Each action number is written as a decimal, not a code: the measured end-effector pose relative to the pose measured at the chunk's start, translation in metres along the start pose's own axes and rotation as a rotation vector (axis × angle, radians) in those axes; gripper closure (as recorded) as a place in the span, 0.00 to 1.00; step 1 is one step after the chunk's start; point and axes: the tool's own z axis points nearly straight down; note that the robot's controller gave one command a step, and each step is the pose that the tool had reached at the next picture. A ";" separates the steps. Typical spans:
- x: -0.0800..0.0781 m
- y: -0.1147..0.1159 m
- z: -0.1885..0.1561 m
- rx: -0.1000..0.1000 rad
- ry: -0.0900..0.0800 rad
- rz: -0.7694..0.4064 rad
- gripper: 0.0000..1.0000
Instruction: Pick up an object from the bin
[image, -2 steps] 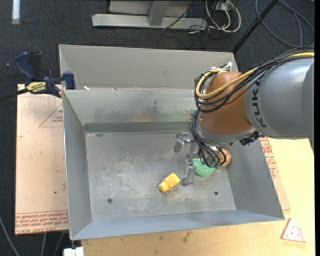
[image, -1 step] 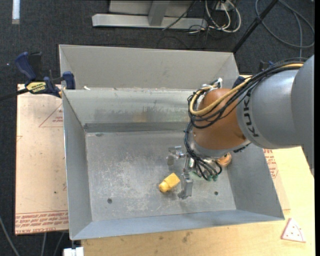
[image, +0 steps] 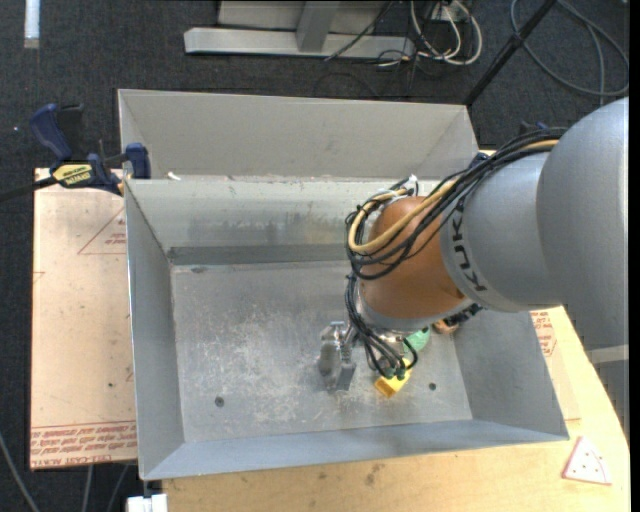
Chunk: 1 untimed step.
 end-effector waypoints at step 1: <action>0.000 0.000 0.000 0.000 0.000 0.000 0.00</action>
Offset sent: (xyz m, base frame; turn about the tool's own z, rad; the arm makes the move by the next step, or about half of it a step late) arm 0.0000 0.0000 0.0000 0.0000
